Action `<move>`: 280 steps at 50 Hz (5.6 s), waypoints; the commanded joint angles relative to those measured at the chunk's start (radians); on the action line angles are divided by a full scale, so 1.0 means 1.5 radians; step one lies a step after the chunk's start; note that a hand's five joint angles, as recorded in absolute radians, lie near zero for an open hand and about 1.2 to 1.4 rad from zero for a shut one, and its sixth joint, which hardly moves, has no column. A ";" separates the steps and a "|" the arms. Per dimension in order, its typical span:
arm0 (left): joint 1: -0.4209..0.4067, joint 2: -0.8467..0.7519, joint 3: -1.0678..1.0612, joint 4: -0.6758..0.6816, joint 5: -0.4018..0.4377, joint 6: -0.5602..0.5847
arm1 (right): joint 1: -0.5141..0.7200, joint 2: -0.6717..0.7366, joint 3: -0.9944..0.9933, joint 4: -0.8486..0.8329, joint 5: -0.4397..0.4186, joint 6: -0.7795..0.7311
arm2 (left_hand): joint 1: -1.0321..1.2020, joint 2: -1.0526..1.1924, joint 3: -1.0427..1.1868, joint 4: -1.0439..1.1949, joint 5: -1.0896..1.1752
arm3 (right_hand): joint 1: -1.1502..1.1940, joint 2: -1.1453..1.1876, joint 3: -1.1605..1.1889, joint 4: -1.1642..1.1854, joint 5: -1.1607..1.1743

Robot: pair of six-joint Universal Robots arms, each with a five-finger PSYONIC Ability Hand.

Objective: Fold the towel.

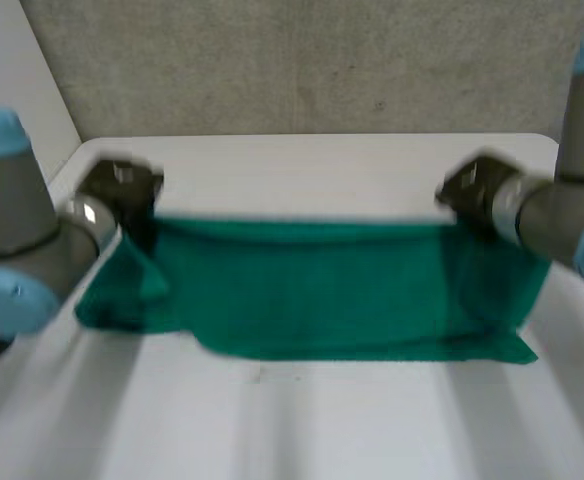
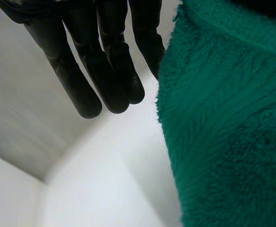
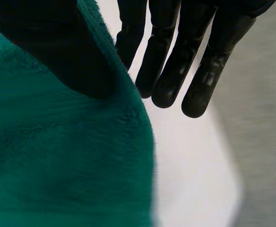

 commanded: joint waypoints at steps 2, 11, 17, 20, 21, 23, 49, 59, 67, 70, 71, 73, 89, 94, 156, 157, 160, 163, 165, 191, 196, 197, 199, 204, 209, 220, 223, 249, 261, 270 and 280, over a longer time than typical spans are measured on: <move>-0.013 0.076 0.195 0.251 -0.038 -0.068 | 0.004 -0.003 -0.281 -0.185 0.001 0.189 | 0.161 0.131 0.134 0.134 0.170 | 0.274 0.145 0.143 0.138 0.153; -0.005 0.155 0.060 0.326 -0.053 -0.146 | -0.007 -0.203 0.000 -0.448 -0.007 0.248 | 0.161 0.131 0.134 0.134 0.170 | 0.274 0.145 0.143 0.138 0.153; 0.013 0.153 -0.084 0.309 -0.051 -0.148 | -0.006 -0.218 0.180 -0.438 -0.063 0.248 | 0.161 0.131 0.134 0.134 0.170 | 0.274 0.145 0.143 0.138 0.153; 0.028 0.149 -0.142 0.311 -0.049 -0.149 | -0.007 -0.217 0.257 -0.439 -0.082 0.248 | 0.161 0.131 0.134 0.134 0.170 | 0.274 0.145 0.143 0.138 0.153; 0.035 0.142 -0.171 0.313 -0.048 -0.148 | -0.007 -0.217 0.274 -0.438 -0.086 0.248 | 0.161 0.131 0.134 0.134 0.170 | 0.274 0.145 0.143 0.138 0.153; 0.036 0.122 -0.199 0.318 -0.045 -0.148 | -0.005 -0.210 0.318 -0.437 -0.088 0.249 | 0.161 0.131 0.134 0.134 0.170 | 0.274 0.145 0.143 0.138 0.153; 0.062 -0.037 -0.320 0.307 0.008 -0.055 | -0.074 -0.104 0.536 -0.405 -0.097 0.241 | -0.592 -0.622 -0.619 -0.620 -0.583 | 0.274 0.145 0.143 0.138 0.153; 0.075 -0.024 -0.360 0.307 -0.004 -0.045 | -0.082 -0.110 0.540 -0.406 -0.096 0.228 | -0.459 -0.489 -0.486 -0.487 -0.450 | 0.274 0.145 0.143 0.138 0.153; 0.098 0.055 -0.426 0.263 -0.004 0.027 | -0.083 -0.120 0.548 -0.404 -0.094 0.215 | -0.388 -0.419 -0.415 -0.416 -0.379 | 0.274 0.145 0.143 0.138 0.153; 0.099 0.084 -0.443 0.236 -0.005 0.044 | -0.082 -0.130 0.554 -0.402 -0.094 0.213 | -0.390 -0.421 -0.417 -0.418 -0.381 | 0.274 0.145 0.143 0.138 0.153; 0.102 0.099 -0.453 0.215 -0.004 0.051 | -0.082 -0.133 0.555 -0.400 -0.094 0.212 | -0.384 -0.415 -0.412 -0.412 -0.375 | 0.274 0.145 0.143 0.138 0.153; 0.106 0.111 -0.464 0.196 -0.004 0.053 | -0.082 -0.139 0.556 -0.390 -0.094 0.206 | -0.330 -0.360 -0.357 -0.358 -0.321 | 0.274 0.145 0.143 0.138 0.153; 0.131 0.315 -0.546 -0.052 -0.001 0.201 | -0.099 -0.300 0.647 -0.029 -0.064 -0.155 | 0.161 0.131 0.134 0.134 0.170 | 0.274 0.145 0.143 0.138 0.153; 0.120 0.316 -0.537 -0.062 0.004 0.231 | -0.134 -0.305 0.622 -0.071 -0.066 -0.204 | 0.161 0.131 0.134 0.134 0.170 | 0.274 0.145 0.143 0.138 0.153; -0.025 0.023 -0.278 0.398 0.059 -0.003 | -0.164 -0.186 0.445 -0.301 -0.108 0.281 | -0.653 -0.683 -0.680 -0.681 -0.644 | -0.540 -0.669 -0.672 -0.676 -0.662; -0.026 0.038 -0.306 0.398 0.059 -0.036 | -0.168 -0.186 0.457 -0.298 -0.115 0.281 | -0.653 -0.683 -0.680 -0.681 -0.644 | -0.540 -0.669 -0.672 -0.676 -0.662; -0.027 0.055 -0.342 0.393 0.060 -0.079 | -0.177 -0.184 0.504 -0.303 -0.132 0.281 | -0.653 -0.683 -0.680 -0.681 -0.644 | -0.508 -0.637 -0.640 -0.644 -0.629; -0.027 0.068 -0.365 0.386 0.061 -0.113 | -0.190 -0.182 0.528 -0.321 -0.139 0.281 | -0.653 -0.683 -0.680 -0.681 -0.644 | -0.475 -0.604 -0.606 -0.611 -0.596; -0.027 0.073 -0.378 0.380 0.061 -0.137 | -0.194 -0.181 0.535 -0.329 -0.140 0.281 | -0.653 -0.683 -0.680 -0.681 -0.644 | -0.461 -0.590 -0.592 -0.597 -0.582; -0.020 0.064 -0.382 0.376 0.058 -0.152 | -0.328 -0.081 0.508 -0.469 -0.082 0.248 | -0.653 -0.683 -0.680 -0.681 -0.644 | 0.274 0.145 0.143 0.138 0.153; -0.021 0.071 -0.390 0.375 0.052 -0.152 | -0.391 -0.114 0.470 -0.467 -0.077 0.155 | -0.653 -0.683 -0.680 -0.681 -0.644 | 0.274 0.145 0.143 0.138 0.153; -0.021 0.072 -0.391 0.375 0.047 -0.152 | -0.395 -0.111 0.463 -0.463 -0.075 0.136 | -0.653 -0.683 -0.680 -0.681 -0.644 | 0.274 0.145 0.143 0.138 0.153; -0.021 0.072 -0.394 0.374 0.042 -0.152 | -0.399 -0.113 0.442 -0.451 -0.073 0.088 | -0.653 -0.683 -0.680 -0.681 -0.644 | 0.274 0.145 0.143 0.138 0.153; -0.020 0.073 -0.397 0.371 0.029 -0.153 | -0.360 -0.116 0.416 -0.435 -0.079 0.053 | -0.653 -0.683 -0.680 -0.681 -0.644 | 0.274 0.145 0.143 0.138 0.153; -0.020 0.078 -0.396 0.359 0.027 -0.153 | -0.163 -0.116 0.355 -0.434 -0.119 0.091 | -0.653 -0.683 -0.680 -0.681 -0.644 | 0.274 0.145 0.143 0.138 0.153; -0.021 0.097 -0.393 0.356 0.024 -0.153 | 0.166 0.002 0.271 -0.439 -0.265 0.098 | -0.653 -0.683 -0.680 -0.681 -0.644 | 0.274 0.145 0.143 0.138 0.153; -0.024 0.097 -0.390 0.356 0.025 -0.153 | 0.229 0.066 0.237 -0.433 -0.271 0.099 | -0.653 -0.683 -0.680 -0.681 -0.644 | 0.274 0.145 0.143 0.138 0.153; -0.237 -0.055 -0.166 0.318 0.008 -0.192 | 0.050 -0.090 0.465 -0.402 -0.113 0.349 | -0.652 -0.683 -0.680 -0.680 -0.643 | -0.540 -0.669 -0.672 -0.676 -0.662; -0.231 -0.167 -0.064 0.205 -0.100 -0.190 | -0.066 -0.027 0.543 -0.452 -0.155 0.307 | -0.653 -0.683 -0.680 -0.681 -0.644 | 0.037 -0.092 -0.095 -0.099 -0.084; -0.220 -0.137 -0.112 0.192 -0.101 -0.191 | -0.071 -0.070 0.538 -0.485 -0.079 0.295 | -0.653 -0.683 -0.680 -0.681 -0.644 | 0.274 0.145 0.143 0.138 0.153; -0.193 -0.011 -0.216 0.191 -0.109 -0.197 | 0.106 -0.094 0.385 -0.453 -0.057 0.214 | -0.653 -0.683 -0.680 -0.681 -0.644 | 0.274 0.145 0.143 0.138 0.153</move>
